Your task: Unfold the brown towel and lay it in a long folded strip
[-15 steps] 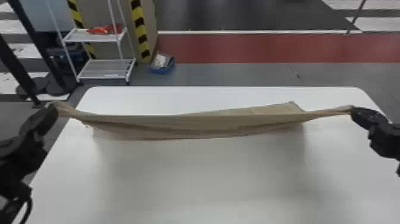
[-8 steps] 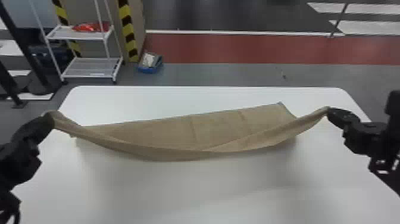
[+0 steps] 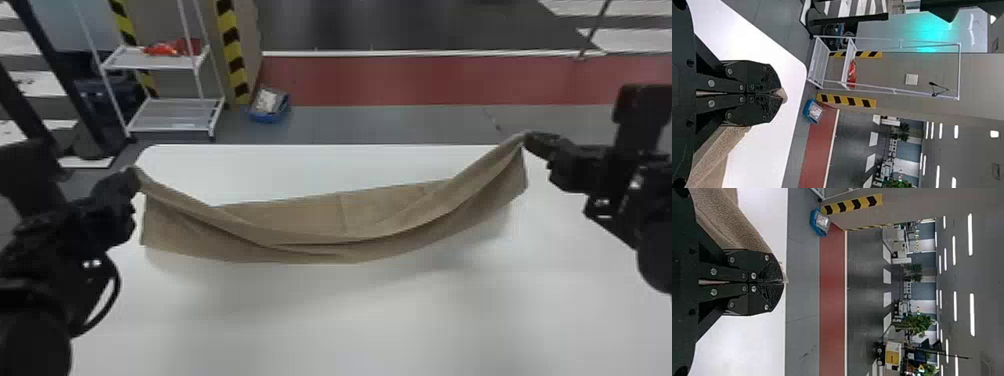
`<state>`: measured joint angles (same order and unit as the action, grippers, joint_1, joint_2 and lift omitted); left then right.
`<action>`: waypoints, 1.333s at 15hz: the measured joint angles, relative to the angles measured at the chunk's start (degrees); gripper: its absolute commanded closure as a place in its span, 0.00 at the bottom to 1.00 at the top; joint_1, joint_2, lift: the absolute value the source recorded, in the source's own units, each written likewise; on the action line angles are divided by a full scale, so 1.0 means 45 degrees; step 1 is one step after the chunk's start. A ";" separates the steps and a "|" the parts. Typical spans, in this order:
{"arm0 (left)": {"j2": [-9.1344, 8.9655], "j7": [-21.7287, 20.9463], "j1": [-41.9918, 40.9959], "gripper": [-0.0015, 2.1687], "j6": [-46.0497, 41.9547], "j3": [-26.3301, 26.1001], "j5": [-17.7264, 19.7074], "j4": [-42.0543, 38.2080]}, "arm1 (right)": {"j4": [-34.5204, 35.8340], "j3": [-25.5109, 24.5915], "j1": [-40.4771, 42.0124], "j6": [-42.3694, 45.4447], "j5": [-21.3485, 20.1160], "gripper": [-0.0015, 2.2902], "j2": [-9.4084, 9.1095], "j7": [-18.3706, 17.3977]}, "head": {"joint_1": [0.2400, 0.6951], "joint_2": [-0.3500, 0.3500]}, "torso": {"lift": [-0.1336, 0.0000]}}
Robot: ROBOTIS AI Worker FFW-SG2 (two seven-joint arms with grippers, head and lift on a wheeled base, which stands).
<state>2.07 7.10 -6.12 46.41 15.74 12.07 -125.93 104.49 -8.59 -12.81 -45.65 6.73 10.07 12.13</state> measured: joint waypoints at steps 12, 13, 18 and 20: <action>0.0788 -0.0640 0.3747 0.65 -0.1449 0.0114 0.2139 0.2476 | -0.3707 -0.0680 -0.3398 0.2621 0.1136 0.57 0.0985 0.0695 | 0.41 0.49 | 0.11; 0.0789 -0.0606 0.3063 0.65 -0.1227 0.0219 0.2295 0.1755 | -0.3196 -0.1022 -0.2784 0.2347 0.1426 0.57 0.1227 0.0966 | 0.45 0.48 | 0.11; 0.0298 0.0026 -0.2339 0.65 0.0072 0.0908 0.3474 -0.2362 | -0.0959 -0.2218 0.1343 0.2143 0.1551 0.57 0.1354 0.2354 | 0.90 0.43 | 0.11; -0.0143 0.0490 -0.3911 0.65 0.1022 0.0687 0.3086 -0.3108 | -0.0744 -0.2496 0.2550 0.2514 0.1401 0.57 0.1281 0.2945 | 1.00 0.41 | 0.11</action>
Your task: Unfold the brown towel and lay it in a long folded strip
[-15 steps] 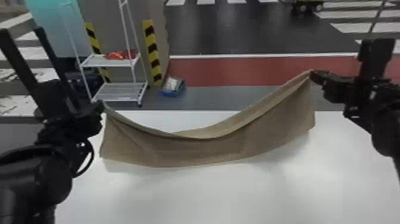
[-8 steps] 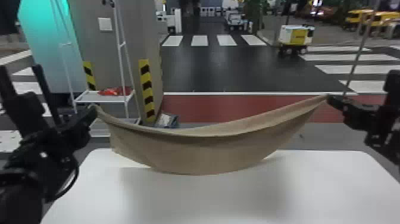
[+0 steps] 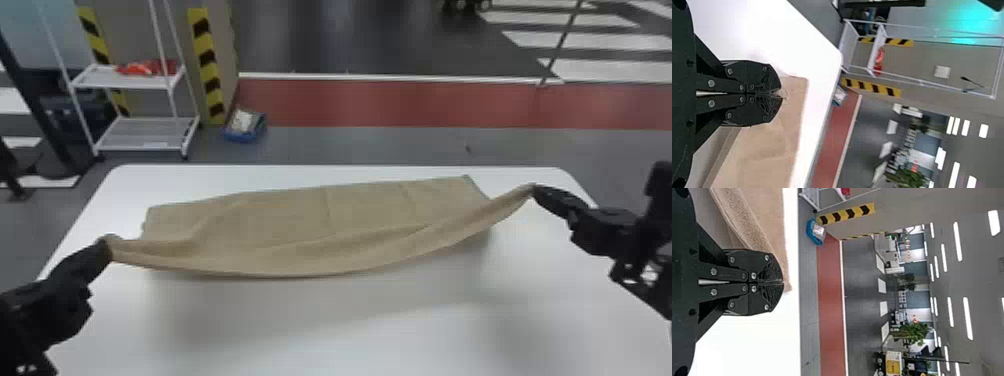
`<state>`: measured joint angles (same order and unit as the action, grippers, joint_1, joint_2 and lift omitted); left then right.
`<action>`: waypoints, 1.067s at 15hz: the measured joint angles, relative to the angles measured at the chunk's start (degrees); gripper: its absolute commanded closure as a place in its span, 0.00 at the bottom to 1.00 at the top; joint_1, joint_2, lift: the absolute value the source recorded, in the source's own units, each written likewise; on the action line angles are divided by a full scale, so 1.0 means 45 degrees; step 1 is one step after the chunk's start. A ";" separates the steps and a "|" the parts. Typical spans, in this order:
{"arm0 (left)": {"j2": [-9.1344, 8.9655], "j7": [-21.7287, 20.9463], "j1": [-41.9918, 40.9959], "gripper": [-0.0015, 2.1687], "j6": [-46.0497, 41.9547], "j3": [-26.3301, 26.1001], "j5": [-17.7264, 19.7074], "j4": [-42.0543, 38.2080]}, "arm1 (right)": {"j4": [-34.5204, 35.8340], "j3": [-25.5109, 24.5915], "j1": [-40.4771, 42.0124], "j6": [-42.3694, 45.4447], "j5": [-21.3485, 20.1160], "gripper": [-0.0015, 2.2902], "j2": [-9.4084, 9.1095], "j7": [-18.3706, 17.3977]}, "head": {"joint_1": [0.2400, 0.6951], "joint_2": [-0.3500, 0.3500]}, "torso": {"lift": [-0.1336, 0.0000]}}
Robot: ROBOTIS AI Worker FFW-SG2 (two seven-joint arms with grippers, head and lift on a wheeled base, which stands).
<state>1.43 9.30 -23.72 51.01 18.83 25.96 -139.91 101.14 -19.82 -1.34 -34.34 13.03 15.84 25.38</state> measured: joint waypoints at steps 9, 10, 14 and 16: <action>-0.0318 0.1281 -0.1641 0.65 0.1994 -0.1584 -0.2217 -0.1451 | 0.2814 -0.3645 0.3545 -0.0621 0.0590 0.57 -0.1328 0.2719 | 1.00 0.25 | 0.11; -0.0318 0.1262 -0.1595 0.65 0.1909 -0.1585 -0.2275 -0.1381 | 0.3215 -0.3971 0.3864 -0.0977 0.0788 0.57 -0.1427 0.2929 | 1.00 0.25 | 0.11; -0.0318 0.1429 -0.1522 0.65 0.1638 -0.1527 -0.2411 -0.1412 | 0.3842 -0.4286 0.4348 -0.1401 0.1015 0.57 -0.1760 0.3234 | 1.00 0.27 | 0.11; -0.0318 0.1902 -0.1356 0.65 0.1425 -0.1526 -0.2860 -0.1489 | 0.4478 -0.4658 0.4409 -0.2200 0.1491 0.57 -0.2032 0.3741 | 1.00 0.32 | 0.11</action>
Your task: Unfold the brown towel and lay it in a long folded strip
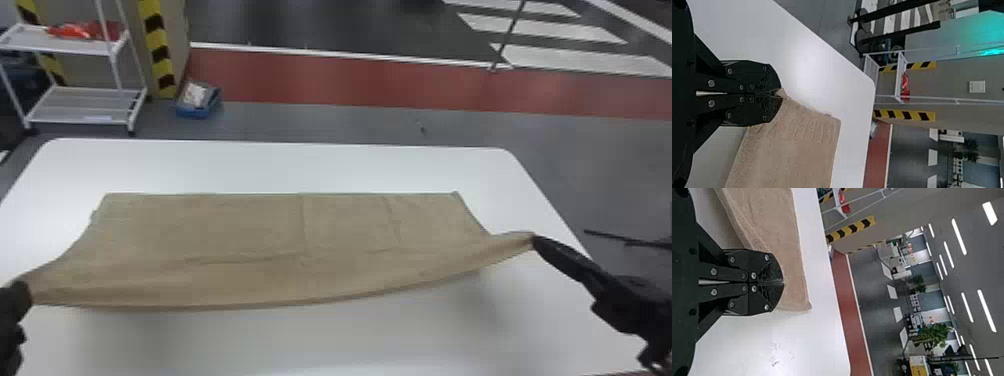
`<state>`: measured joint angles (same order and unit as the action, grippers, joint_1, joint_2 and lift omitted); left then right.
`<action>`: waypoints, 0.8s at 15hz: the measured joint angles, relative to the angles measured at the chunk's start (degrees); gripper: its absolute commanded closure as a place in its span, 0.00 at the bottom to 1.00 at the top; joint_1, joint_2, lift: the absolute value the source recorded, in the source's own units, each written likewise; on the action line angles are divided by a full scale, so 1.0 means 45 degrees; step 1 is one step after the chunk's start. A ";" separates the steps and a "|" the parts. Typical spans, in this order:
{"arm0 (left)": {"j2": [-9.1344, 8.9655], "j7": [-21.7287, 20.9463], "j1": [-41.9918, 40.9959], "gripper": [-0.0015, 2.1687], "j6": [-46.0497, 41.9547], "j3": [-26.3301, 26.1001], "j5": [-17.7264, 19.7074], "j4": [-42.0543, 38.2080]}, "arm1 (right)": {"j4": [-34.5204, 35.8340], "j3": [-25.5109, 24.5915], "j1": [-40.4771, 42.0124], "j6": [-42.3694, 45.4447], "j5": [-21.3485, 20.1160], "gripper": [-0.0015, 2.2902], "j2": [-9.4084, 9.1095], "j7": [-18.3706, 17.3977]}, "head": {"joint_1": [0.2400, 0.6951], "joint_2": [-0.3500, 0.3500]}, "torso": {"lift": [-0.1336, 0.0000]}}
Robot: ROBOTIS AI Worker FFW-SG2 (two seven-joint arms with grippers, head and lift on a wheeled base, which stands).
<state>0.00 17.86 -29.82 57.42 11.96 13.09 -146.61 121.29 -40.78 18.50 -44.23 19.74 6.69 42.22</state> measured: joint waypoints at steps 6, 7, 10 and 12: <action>0.0000 -0.0119 0.0948 0.65 0.0096 -0.0034 -0.0202 0.0677 | 0.0013 0.0301 -0.0825 -0.1491 -0.1625 0.57 -0.0128 0.0119 | 1.00 0.34 | 0.11; 0.0000 -0.0050 0.1265 0.65 0.0241 -0.0112 -0.0205 0.0939 | -0.0420 0.0783 -0.1253 -0.1667 -0.2283 0.57 -0.0048 0.0085 | 1.00 0.34 | 0.11; 0.0000 0.0224 0.2285 0.65 0.0556 -0.0348 -0.0494 0.1686 | -0.1955 0.1846 -0.2872 -0.1850 -0.3431 0.57 0.0225 -0.0060 | 1.00 0.38 | 0.11; 0.0000 0.0376 0.3015 0.65 0.0586 -0.0406 -0.0692 0.2221 | -0.3305 0.2283 -0.4227 -0.1997 -0.3764 0.57 0.0530 -0.0111 | 1.00 0.39 | 0.11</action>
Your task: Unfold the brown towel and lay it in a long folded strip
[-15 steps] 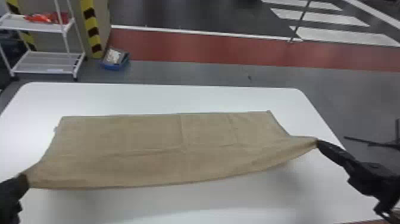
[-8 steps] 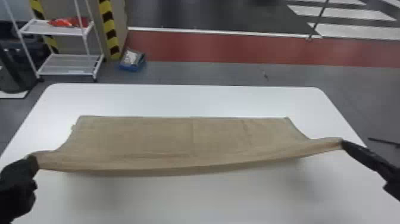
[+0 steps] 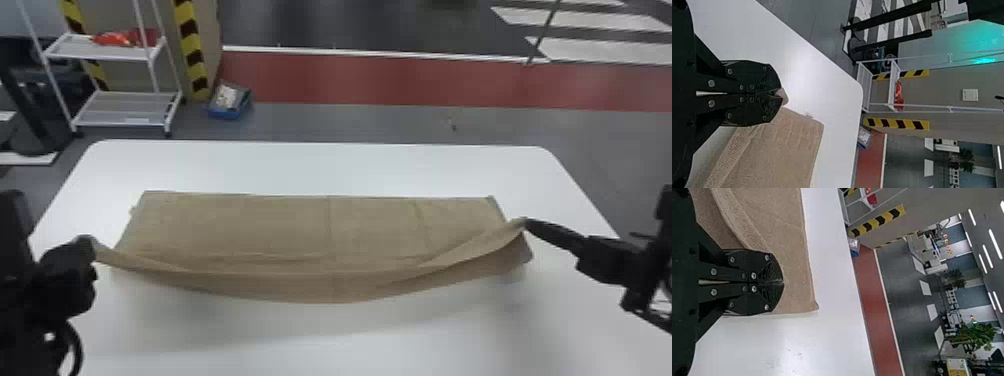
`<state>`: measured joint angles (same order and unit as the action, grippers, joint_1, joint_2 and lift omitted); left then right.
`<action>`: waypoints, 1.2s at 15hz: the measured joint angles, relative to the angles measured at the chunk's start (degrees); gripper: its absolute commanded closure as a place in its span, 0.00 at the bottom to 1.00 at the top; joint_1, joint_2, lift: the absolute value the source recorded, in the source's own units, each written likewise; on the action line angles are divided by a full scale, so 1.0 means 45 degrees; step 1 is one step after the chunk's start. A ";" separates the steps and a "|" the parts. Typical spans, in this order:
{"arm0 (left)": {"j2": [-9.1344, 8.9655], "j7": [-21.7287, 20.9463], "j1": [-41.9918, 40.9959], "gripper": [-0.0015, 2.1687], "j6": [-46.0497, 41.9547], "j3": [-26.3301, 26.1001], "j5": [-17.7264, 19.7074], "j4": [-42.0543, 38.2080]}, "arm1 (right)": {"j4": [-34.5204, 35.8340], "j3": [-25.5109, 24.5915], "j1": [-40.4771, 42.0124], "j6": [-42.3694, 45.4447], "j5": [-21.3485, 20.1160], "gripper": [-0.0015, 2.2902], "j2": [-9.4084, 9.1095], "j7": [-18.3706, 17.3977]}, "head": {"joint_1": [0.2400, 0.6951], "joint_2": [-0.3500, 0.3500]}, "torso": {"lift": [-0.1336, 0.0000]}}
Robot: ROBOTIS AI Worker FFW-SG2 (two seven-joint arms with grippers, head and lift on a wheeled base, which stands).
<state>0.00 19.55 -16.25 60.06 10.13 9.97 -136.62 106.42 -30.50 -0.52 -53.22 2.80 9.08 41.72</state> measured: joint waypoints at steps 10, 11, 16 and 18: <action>0.0002 0.0088 0.3204 0.65 -0.0050 -0.0017 -0.0490 0.3487 | -0.5902 0.1720 -0.4242 0.0557 -0.0276 0.57 0.1084 -0.0676 | 1.00 0.44 | 0.11; 0.0008 0.0089 0.3554 0.65 -0.0111 -0.0074 -0.0557 0.3962 | -0.6270 0.1879 -0.4452 0.0764 -0.0410 0.57 0.1087 -0.0735 | 1.00 0.44 | 0.11; 0.0006 0.0338 0.3911 0.65 -0.0657 0.0001 -0.0659 0.4586 | -0.6967 0.1647 -0.4745 0.1298 -0.0517 0.57 0.1186 -0.0854 | 1.00 0.44 | 0.11; 0.0029 0.0254 0.4016 0.65 -0.0756 0.0052 -0.0600 0.4634 | -0.7109 0.1603 -0.4783 0.1291 -0.0447 0.57 0.1355 -0.0855 | 1.00 0.43 | 0.11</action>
<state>0.13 20.70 1.82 56.66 10.37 7.28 -115.76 74.43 -23.29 -22.04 -47.41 0.79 15.18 37.88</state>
